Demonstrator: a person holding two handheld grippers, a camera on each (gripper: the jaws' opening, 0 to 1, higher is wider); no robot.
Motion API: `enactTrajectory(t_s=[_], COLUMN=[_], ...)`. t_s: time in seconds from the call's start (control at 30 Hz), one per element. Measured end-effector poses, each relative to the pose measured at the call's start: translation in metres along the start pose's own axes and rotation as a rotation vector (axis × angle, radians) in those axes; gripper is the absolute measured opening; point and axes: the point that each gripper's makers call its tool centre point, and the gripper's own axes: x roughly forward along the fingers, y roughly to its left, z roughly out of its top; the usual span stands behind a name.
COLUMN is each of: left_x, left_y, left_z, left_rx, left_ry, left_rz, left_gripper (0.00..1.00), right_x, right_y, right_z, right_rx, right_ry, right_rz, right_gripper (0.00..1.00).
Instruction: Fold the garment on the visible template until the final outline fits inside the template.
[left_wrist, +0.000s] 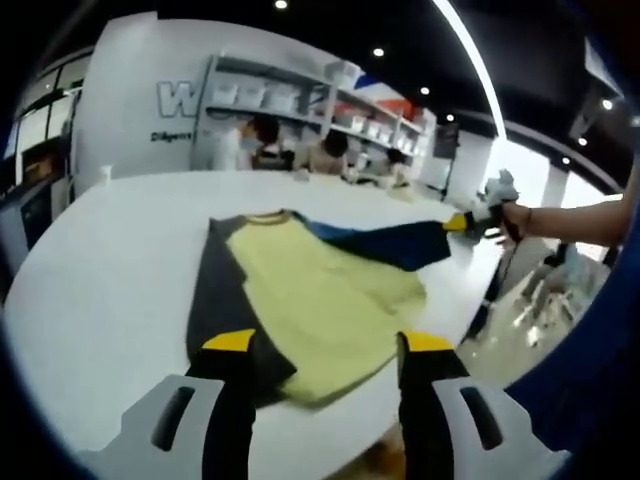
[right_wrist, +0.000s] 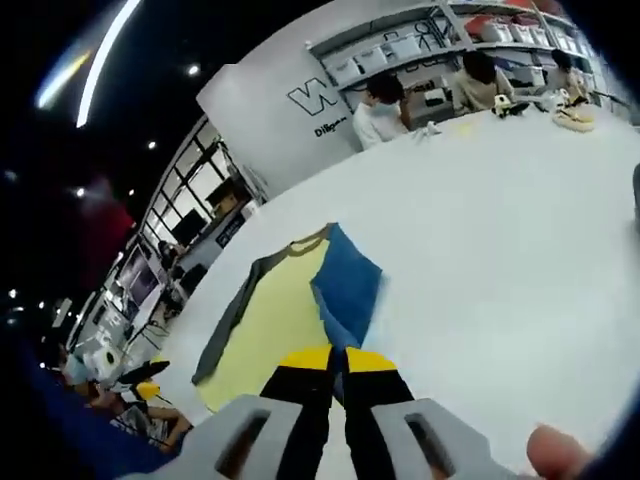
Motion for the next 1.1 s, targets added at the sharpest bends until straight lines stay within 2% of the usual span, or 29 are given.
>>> enactTrajectory(t_s=[0.07,0.1,0.2,0.33,0.43,0.47,0.73,0.83,0.93,1.1], left_x=[0.001,0.001,0.001,0.002,0.004,0.005,0.007,0.006,0.006,0.008], left_y=[0.0,-0.001,-0.006,-0.01,-0.014,-0.017,-0.02,-0.022,-0.022,-0.024], left_z=[0.0,0.001,0.002,0.001,0.001,0.002,0.003,0.002,0.0,-0.001], left_rx=[-0.005,-0.009,-0.017,-0.02,-0.027,-0.04,-0.058,-0.069,-0.079,-0.101], left_ry=[-0.001,-0.001,-0.006,-0.003,0.0,-0.004,-0.006,-0.005,-0.003,-0.003], left_rz=[0.01,0.016,0.039,0.058,0.07,0.077,0.123,0.152,0.175,0.194], left_gripper=[0.53,0.53,0.53,0.52,0.52,0.52,0.53,0.52,0.52,0.52], right_x=[-0.005,-0.008,-0.011,-0.011,-0.01,-0.009,-0.007,-0.009,-0.011,-0.007], right_y=[-0.017,-0.034,-0.064,-0.088,-0.109,-0.121,-0.141,-0.148,-0.165,-0.186], right_z=[0.006,0.01,0.017,0.027,0.03,0.032,0.04,0.044,0.046,0.051], right_rx=[0.027,0.029,0.034,0.101,0.094,0.116,0.216,0.313,0.336,0.331], right_ry=[-0.013,-0.011,-0.011,-0.023,-0.009,-0.007,-0.041,-0.087,-0.099,-0.082], right_rz=[-0.012,-0.045,-0.082,-0.091,-0.122,-0.129,-0.131,-0.111,-0.125,-0.12], right_gripper=[0.0,0.0,0.0,0.0,0.0,0.0,0.0,0.0,0.0,0.0])
